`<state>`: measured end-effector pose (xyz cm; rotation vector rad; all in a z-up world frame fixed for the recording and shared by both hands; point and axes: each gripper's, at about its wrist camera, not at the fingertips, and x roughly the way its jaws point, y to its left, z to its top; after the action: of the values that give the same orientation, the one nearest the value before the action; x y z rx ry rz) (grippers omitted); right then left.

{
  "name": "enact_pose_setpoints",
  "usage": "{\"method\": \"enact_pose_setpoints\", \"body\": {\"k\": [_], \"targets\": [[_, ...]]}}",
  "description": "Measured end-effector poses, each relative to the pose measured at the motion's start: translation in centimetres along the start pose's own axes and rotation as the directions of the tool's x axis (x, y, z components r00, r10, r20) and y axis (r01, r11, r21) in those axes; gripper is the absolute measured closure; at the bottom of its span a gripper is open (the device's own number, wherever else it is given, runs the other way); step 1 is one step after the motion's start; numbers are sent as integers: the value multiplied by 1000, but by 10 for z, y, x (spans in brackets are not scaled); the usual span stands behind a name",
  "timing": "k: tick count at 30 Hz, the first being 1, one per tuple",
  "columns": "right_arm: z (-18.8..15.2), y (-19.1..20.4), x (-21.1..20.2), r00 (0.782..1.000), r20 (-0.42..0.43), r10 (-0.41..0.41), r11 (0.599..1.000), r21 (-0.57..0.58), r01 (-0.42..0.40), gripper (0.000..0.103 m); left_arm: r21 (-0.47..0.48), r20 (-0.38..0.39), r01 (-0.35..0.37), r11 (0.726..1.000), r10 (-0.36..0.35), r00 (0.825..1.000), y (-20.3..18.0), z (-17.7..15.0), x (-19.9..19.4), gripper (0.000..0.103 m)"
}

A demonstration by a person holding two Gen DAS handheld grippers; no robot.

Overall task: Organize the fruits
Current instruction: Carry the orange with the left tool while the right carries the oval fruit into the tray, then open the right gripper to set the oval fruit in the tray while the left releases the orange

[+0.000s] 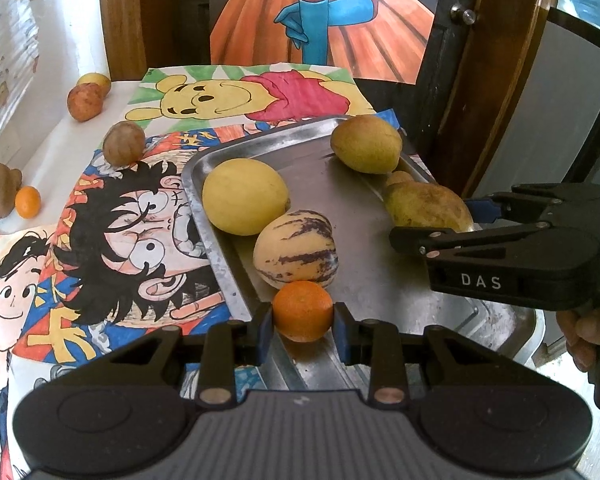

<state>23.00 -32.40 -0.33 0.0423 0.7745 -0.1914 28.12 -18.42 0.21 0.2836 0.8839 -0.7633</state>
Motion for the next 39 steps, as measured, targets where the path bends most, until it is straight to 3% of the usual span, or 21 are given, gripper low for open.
{"method": "enact_pose_setpoints", "body": {"k": [20,24,29,34,36,39], "targets": [[-12,0,-24,999,-30,-26,1000,1,27,40,-3,-11,25,1000,-25,1000,3,-2,-8,65],[-15,3,-33,998,-35,-44,999,-6,44,37,-14,-5,35,999,-35,999,8,-5,-15,51],[-20,9,-49,997,-41,-59,998,-18,58,30,-33,9,36,999,-35,999,16,-10,-26,43],[-28,22,-66,996,-65,-66,997,-29,64,14,-71,36,-5,997,8,999,28,-19,-42,13],[-33,27,-73,995,-81,-65,998,-27,63,7,-76,33,-22,997,25,999,33,-22,-46,6],[-39,36,-82,993,-107,-53,999,-18,51,4,-85,20,-50,995,52,998,42,-28,-53,1]]}}
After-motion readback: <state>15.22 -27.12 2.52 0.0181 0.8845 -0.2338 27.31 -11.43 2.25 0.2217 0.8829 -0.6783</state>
